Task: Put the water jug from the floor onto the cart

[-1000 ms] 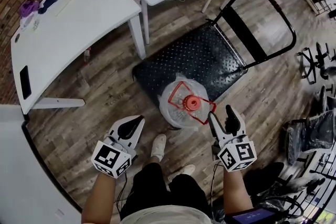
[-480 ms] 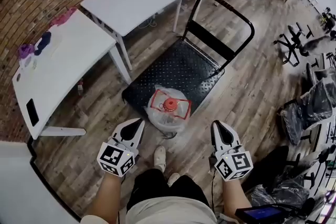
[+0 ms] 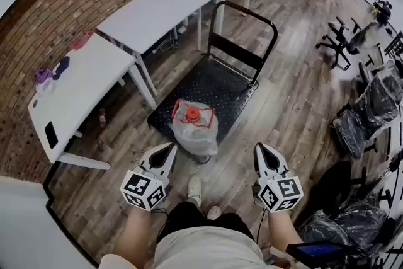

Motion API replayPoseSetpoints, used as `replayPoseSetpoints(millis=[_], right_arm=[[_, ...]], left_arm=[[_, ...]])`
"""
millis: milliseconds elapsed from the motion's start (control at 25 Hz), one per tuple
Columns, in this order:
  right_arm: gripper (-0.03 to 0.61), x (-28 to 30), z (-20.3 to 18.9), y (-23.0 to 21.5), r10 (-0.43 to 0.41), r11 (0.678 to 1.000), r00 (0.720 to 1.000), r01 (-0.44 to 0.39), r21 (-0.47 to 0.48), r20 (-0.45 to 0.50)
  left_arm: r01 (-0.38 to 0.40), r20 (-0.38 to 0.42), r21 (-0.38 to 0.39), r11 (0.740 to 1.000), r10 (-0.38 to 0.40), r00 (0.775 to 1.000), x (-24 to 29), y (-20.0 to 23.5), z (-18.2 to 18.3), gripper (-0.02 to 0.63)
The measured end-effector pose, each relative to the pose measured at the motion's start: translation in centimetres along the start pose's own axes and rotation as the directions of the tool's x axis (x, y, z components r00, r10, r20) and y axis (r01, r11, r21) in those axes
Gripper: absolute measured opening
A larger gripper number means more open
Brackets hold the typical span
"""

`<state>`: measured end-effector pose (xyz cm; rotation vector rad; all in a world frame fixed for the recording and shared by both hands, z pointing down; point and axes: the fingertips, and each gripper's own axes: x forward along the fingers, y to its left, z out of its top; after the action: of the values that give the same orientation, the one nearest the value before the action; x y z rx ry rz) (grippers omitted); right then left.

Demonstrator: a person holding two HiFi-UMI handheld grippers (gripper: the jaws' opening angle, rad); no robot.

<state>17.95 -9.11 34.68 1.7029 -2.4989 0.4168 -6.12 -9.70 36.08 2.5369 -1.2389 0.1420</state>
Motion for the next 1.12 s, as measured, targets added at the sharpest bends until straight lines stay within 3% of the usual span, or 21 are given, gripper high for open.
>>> replayPoseSetpoints(millis=[320,520,680,920,1120], right_arm=[[0.003,-6.0,1.6,1.9,0.048,0.999,0.996,-0.047,-0.014,0.08],[0.003,-6.5,0.3,2.3,0.024,0.997,0.996,-0.031,0.076,0.082],[0.003,-6.8,1.5,3.1,0.015,1.0,0.997,-0.017,0.023,0.073],[0.003,-4.7,5.9,7.4,0.051,0.995,0.995,-0.043,-0.095,0.088],[0.003,-2.6,5.3,13.0,0.081,0.984,0.996,-0.075,-0.161,0.034]], left_arm=[[0.009,0.011,0.099,0.995,-0.01,1.0,-4.7,-6.3,2.9,0.0],[-0.007,-0.03,0.248,0.969,0.015,0.999,-6.8,-6.7,4.2,0.0],[-0.016,0.025,0.181,0.983,0.012,1.0,-8.5,-5.6,5.0,0.0],[-0.095,0.092,0.127,0.987,0.084,0.992,-12.6,-1.0,6.0,0.0],[-0.157,0.142,0.067,0.985,0.146,0.979,-16.6,4.7,5.9,0.0]])
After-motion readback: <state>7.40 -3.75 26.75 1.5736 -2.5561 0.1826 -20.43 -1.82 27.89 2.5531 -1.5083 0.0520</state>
